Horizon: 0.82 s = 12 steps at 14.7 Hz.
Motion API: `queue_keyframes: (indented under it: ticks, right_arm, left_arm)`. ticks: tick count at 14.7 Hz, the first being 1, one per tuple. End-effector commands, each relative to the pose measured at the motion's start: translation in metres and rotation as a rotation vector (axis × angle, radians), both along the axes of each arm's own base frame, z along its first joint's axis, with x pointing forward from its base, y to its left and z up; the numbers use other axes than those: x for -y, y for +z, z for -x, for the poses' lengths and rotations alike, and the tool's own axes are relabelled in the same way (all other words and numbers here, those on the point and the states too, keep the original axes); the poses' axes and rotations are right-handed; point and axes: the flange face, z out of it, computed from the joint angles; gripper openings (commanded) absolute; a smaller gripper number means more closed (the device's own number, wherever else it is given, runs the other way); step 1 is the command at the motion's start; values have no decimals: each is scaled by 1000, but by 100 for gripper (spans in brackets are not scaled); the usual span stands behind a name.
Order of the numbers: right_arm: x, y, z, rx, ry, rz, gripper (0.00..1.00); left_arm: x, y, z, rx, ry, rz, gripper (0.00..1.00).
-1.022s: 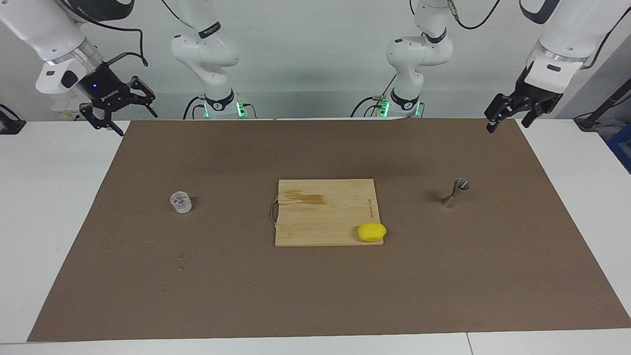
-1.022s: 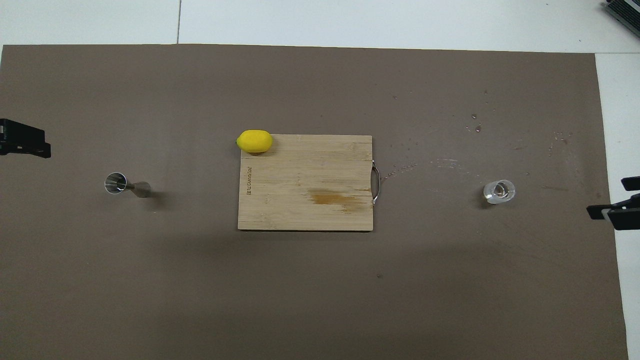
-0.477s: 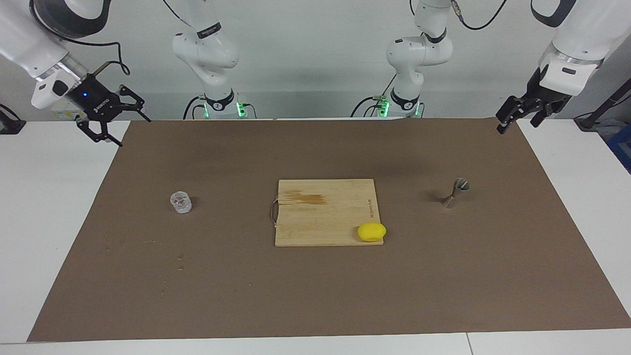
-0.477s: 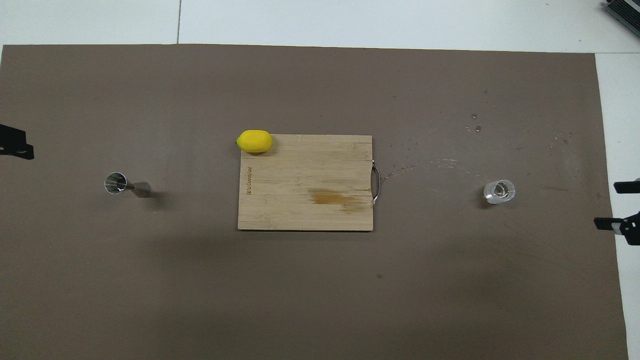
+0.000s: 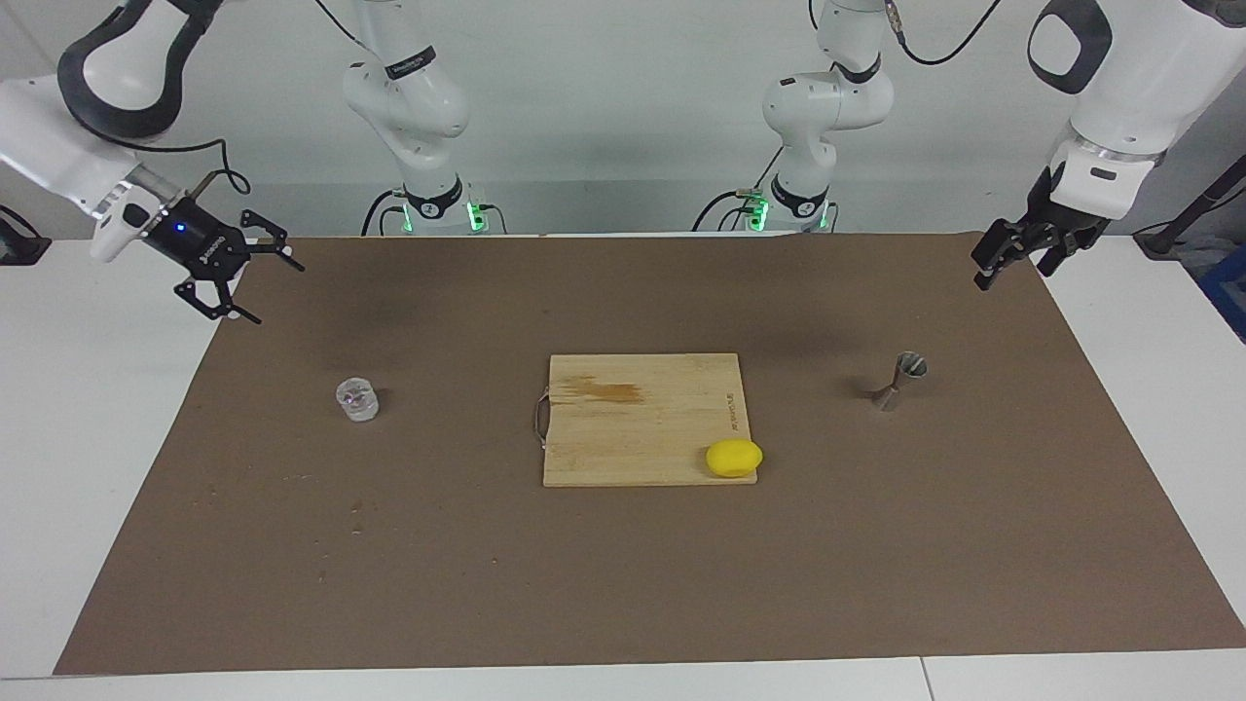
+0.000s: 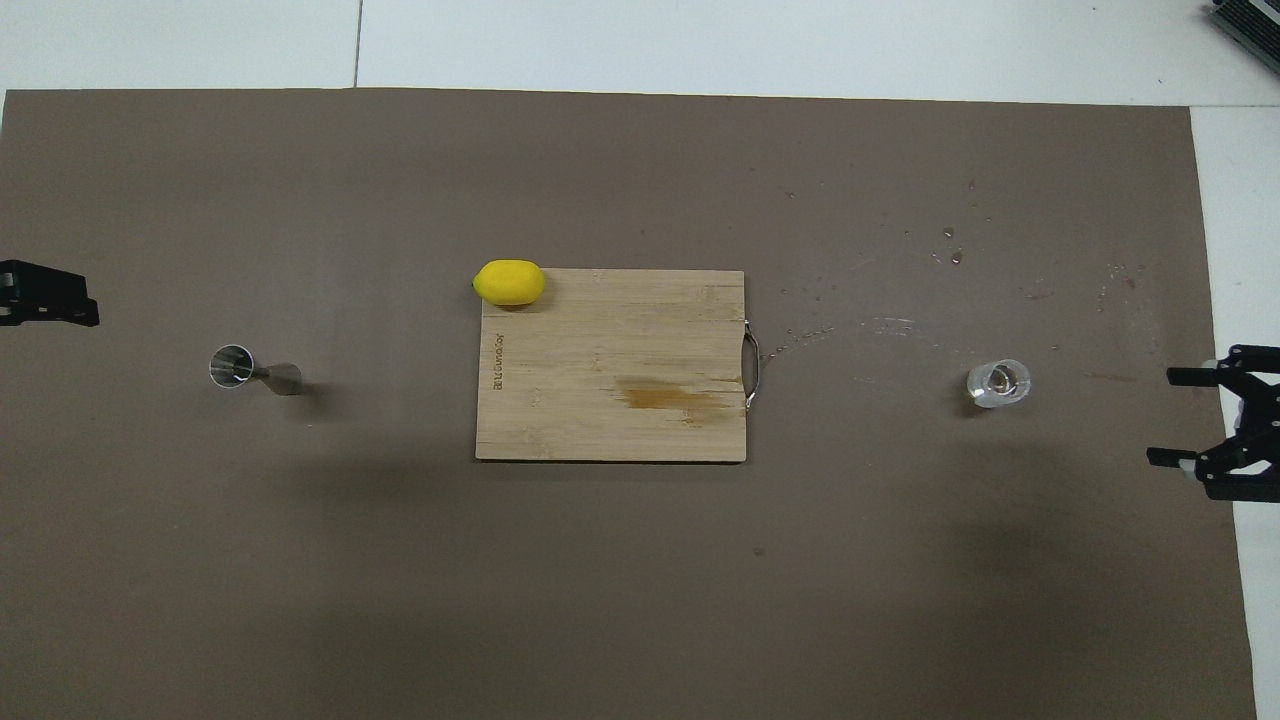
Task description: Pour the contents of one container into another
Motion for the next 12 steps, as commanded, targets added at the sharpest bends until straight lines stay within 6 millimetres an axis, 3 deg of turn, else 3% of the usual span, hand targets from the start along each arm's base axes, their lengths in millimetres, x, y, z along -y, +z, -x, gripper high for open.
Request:
queue_keyframes:
  ticks: [1, 8, 12]
  right_arm:
    - [10, -43, -13, 71, 84, -53, 100]
    - [24, -108, -44, 168, 251, -133, 100]
    - [21, -140, -55, 226, 280, -242, 100]
  left_arm:
    - [-7, -7, 6, 33, 25, 27, 100]
    - [-21, -24, 0, 7, 345, 164, 100]
    - [-48, -36, 13, -51, 606, 319, 100]
